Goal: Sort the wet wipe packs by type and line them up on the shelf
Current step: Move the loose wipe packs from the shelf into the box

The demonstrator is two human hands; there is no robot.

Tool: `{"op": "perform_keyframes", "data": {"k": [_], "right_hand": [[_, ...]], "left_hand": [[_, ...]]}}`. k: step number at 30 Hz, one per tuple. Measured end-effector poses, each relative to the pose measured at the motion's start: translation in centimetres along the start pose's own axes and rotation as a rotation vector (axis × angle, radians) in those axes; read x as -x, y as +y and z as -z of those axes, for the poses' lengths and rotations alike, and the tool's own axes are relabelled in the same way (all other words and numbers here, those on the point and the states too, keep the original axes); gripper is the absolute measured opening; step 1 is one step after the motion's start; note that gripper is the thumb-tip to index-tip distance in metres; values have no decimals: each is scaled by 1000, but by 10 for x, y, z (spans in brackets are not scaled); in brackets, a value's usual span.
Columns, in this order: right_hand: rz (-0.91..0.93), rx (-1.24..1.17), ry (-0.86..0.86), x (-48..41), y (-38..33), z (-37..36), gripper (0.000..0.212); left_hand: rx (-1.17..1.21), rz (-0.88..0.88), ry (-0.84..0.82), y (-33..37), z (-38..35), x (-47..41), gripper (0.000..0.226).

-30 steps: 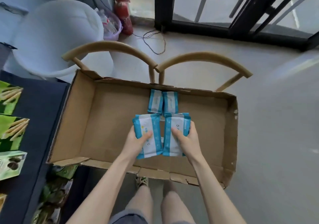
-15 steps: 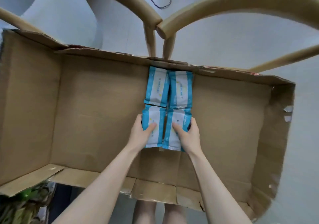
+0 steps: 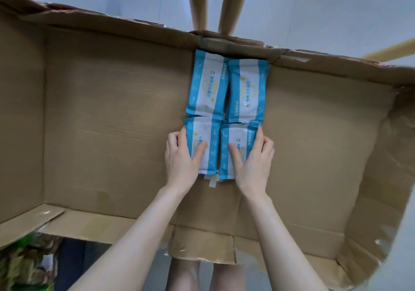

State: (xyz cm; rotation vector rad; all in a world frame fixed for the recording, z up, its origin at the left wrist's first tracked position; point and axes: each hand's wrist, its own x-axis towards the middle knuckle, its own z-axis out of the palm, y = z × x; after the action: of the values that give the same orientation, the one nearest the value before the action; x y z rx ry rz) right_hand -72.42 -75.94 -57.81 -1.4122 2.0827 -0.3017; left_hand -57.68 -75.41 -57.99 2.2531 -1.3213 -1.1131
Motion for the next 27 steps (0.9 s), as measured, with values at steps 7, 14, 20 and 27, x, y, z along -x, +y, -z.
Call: {"op": "perform_keyframes", "data": {"k": [7,14,20,27], "right_hand": [[-69,155,-234,1,-15,27,68],[107,255,-348,36,-60,105,41],[444,233,-325,105,-130,192,37],[853,152,-299,228,-216,255,33]], "left_hand": [[-53,62,-190,12,24,5,38],[-228,43,-242,46,92,59,39],[-110,-56,34,97,190,157,33],[54,-95,391,101,290,314,34]]}}
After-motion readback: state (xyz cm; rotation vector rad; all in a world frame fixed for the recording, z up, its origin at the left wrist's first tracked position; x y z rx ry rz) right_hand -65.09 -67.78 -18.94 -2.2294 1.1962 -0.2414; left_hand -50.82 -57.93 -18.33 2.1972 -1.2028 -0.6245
